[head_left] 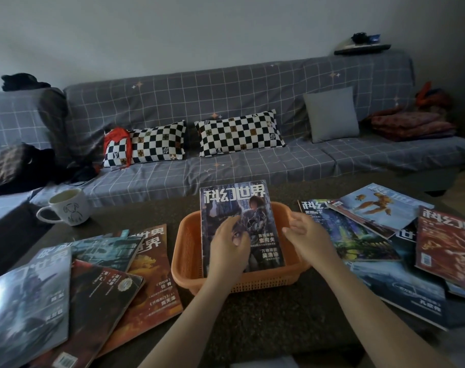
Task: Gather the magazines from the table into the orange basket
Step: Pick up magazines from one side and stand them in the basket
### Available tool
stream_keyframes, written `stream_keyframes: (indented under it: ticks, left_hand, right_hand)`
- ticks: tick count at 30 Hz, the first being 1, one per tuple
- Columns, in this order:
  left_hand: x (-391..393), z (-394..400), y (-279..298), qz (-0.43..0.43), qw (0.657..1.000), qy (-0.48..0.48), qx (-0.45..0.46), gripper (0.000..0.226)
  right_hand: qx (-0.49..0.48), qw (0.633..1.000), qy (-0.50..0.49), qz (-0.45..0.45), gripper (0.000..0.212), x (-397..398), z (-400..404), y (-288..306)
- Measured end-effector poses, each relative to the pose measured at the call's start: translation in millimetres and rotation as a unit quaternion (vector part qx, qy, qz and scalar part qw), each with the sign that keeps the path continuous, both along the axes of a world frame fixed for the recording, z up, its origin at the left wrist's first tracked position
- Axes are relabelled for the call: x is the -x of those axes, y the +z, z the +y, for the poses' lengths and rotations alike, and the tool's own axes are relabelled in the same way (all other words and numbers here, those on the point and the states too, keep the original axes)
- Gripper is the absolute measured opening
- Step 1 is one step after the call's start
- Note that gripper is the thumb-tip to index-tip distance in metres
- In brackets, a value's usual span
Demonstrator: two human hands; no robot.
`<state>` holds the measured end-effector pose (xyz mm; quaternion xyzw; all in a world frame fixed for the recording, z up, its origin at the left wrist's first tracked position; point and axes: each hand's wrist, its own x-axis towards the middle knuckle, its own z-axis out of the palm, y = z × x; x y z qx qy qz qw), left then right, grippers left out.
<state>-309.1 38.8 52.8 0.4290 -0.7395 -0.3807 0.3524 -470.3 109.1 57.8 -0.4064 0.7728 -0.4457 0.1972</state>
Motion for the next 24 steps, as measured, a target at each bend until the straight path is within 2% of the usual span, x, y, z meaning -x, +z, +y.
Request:
stream_keyframes:
  ticks: [4,10,19,24]
  left_hand:
    - [47.4,24.3,1.9,-0.014,0.997,-0.074,0.025,0.045]
    - [122.4,63.2,-5.7,-0.008,0.984,-0.17,-0.053,0.042]
    - [228.1,114.3,-38.6,-0.077,0.967,-0.228,-0.085,0.036]
    - [271.2,121.5,-51.4,-0.11,0.96,-0.239,-0.095,0.038]
  right_hand:
    - [0.036,0.997,-0.067,0.008,0.042,27.5,34.7,-2.4]
    - [0.021,0.988,-0.153,-0.015,0.035,86.9,92.6,-19.2]
    - [-0.004,0.961,-0.275,-0.017,0.03,160.6,169.1,-65.4]
    - [-0.065,0.94,-0.334,0.019,0.039,190.5,185.2,-82.0]
